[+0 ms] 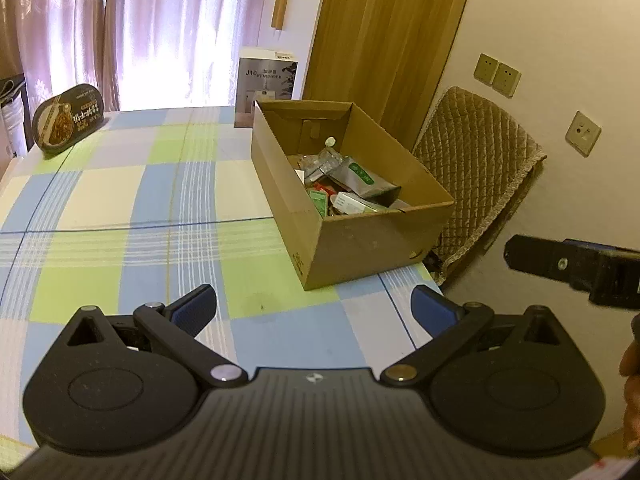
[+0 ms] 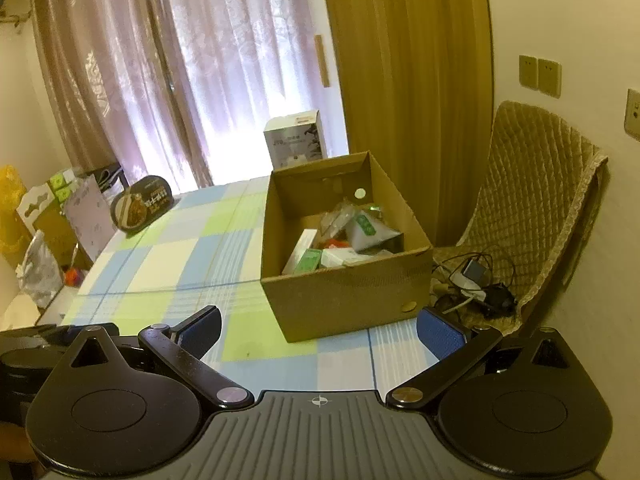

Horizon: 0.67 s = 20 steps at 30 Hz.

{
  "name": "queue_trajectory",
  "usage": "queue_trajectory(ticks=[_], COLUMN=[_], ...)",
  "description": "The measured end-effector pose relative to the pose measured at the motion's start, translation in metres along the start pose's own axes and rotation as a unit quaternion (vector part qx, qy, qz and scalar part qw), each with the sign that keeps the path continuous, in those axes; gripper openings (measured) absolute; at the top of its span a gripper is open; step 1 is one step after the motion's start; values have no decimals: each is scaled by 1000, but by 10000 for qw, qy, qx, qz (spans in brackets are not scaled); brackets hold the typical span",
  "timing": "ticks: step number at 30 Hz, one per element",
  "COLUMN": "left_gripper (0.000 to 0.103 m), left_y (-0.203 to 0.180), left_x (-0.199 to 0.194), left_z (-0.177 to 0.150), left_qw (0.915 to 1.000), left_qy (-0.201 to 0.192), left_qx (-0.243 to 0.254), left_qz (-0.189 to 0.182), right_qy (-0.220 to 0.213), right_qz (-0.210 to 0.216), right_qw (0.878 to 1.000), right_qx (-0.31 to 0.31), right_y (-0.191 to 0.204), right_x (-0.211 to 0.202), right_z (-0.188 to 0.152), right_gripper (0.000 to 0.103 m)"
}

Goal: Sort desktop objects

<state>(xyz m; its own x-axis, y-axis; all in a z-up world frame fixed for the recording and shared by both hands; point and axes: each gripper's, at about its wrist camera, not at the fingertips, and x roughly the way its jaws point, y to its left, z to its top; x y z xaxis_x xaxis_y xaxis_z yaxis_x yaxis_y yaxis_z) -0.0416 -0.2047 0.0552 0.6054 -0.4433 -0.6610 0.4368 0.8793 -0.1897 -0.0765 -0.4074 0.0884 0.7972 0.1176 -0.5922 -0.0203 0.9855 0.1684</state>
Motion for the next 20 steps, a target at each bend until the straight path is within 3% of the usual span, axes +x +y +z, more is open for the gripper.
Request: queue_trajectory(ticks=[20], left_gripper=[102], left_y=[1], left_x=[1], left_z=[-5], left_qw=[9999], left_qy=[-81], left_qx=[-66], left_qz=[-83], right_qy=[8], right_qz=[21], right_qw=[10000], right_qx=[64], right_y=[3], right_x=[-5], right_z=[-8], right_gripper=[101])
